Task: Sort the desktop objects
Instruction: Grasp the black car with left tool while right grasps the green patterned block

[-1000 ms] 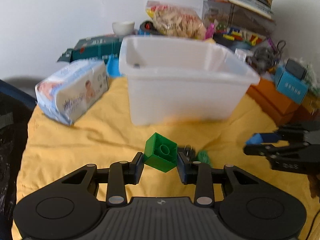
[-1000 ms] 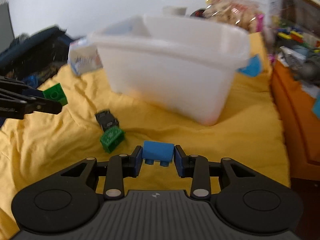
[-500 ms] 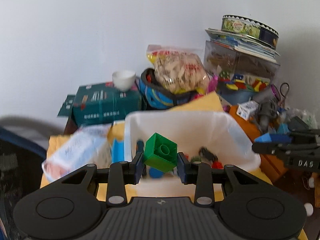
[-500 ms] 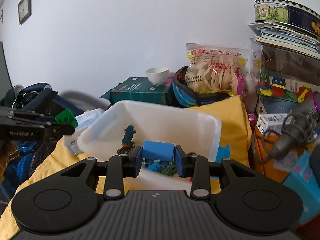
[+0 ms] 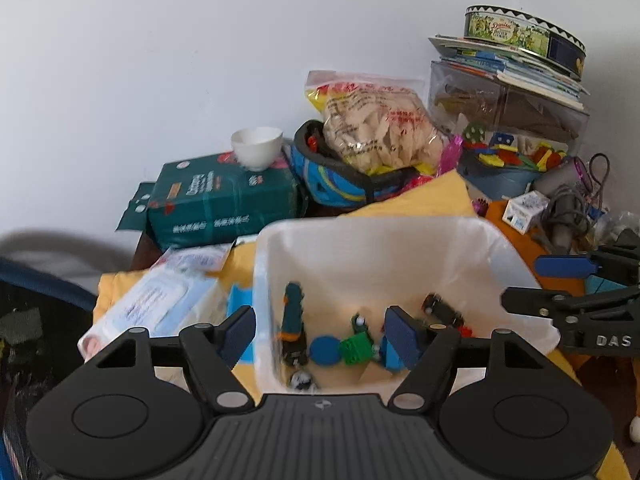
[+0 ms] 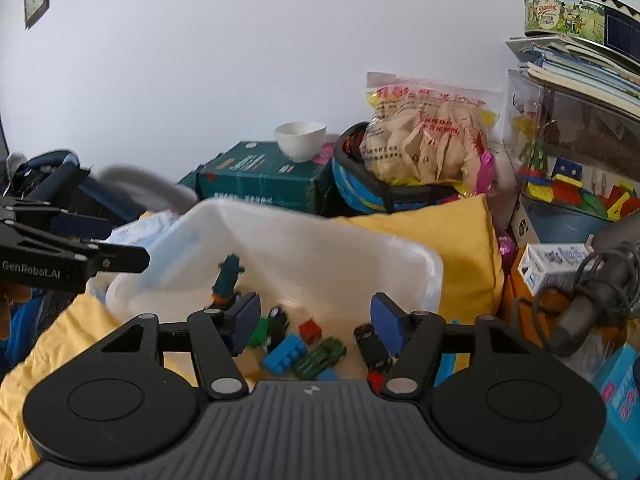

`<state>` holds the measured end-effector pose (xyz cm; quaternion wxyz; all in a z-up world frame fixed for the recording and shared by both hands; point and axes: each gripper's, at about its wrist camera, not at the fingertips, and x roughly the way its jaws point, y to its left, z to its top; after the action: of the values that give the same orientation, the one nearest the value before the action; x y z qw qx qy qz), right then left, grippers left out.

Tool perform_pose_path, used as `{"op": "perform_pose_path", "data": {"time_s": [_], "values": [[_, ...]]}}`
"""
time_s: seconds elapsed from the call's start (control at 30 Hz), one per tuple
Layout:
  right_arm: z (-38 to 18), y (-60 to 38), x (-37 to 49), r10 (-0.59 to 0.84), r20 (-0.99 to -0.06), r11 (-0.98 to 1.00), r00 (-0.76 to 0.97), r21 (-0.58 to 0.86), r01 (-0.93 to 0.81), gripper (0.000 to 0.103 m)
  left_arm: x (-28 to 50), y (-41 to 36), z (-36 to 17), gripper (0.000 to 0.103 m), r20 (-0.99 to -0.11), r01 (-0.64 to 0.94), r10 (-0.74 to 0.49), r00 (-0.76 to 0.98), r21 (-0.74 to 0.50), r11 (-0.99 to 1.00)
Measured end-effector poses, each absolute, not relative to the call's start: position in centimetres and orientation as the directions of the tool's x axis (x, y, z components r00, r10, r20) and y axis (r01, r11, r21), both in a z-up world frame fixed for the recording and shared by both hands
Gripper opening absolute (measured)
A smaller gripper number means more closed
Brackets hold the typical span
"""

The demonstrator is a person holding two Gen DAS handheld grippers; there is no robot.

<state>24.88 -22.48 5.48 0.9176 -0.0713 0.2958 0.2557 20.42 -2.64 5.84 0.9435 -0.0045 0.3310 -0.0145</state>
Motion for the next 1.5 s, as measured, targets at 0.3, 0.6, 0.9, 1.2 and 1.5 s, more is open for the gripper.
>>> {"op": "perform_pose_path", "data": {"time_s": [0.3,0.6,0.9,1.2,1.5], "values": [[-1.1,-18.0,16.4,0.469,-0.671,0.785,0.574,0.019,-0.619,0.071,13.1,0.4,2.1,0.075,-0.663,-0.047,-0.008,0.748,-0.066,0.997],[-7.3,-15.0,16.6,0.399,-0.769,0.805,0.5,0.032,-0.592,0.035,9.4,2.2,-1.6,0.075,-0.731,-0.096,0.026,0.681,-0.055,0.994],[-5.9,-19.0,16.4,0.413,-0.732,0.828,0.542,0.053,-0.559,0.024,11.0,-1.1,-3.7,0.075,-0.75,0.013,-0.042,0.66,-0.045,0.999],[-4.6,-25.1,14.7,0.374,-0.726,0.872,0.578,0.062,-0.485,0.024,15.2,-8.2,-7.5,0.074,-0.78,0.045,-0.087,0.619,-0.075,0.996],[-4.7,-27.4,14.5,0.369,-0.724,0.886,0.583,0.085,-0.455,0.024,17.5,-8.5,-9.2,0.068,-0.794,-0.014,-0.011,0.608,-0.024,1.0]]}}
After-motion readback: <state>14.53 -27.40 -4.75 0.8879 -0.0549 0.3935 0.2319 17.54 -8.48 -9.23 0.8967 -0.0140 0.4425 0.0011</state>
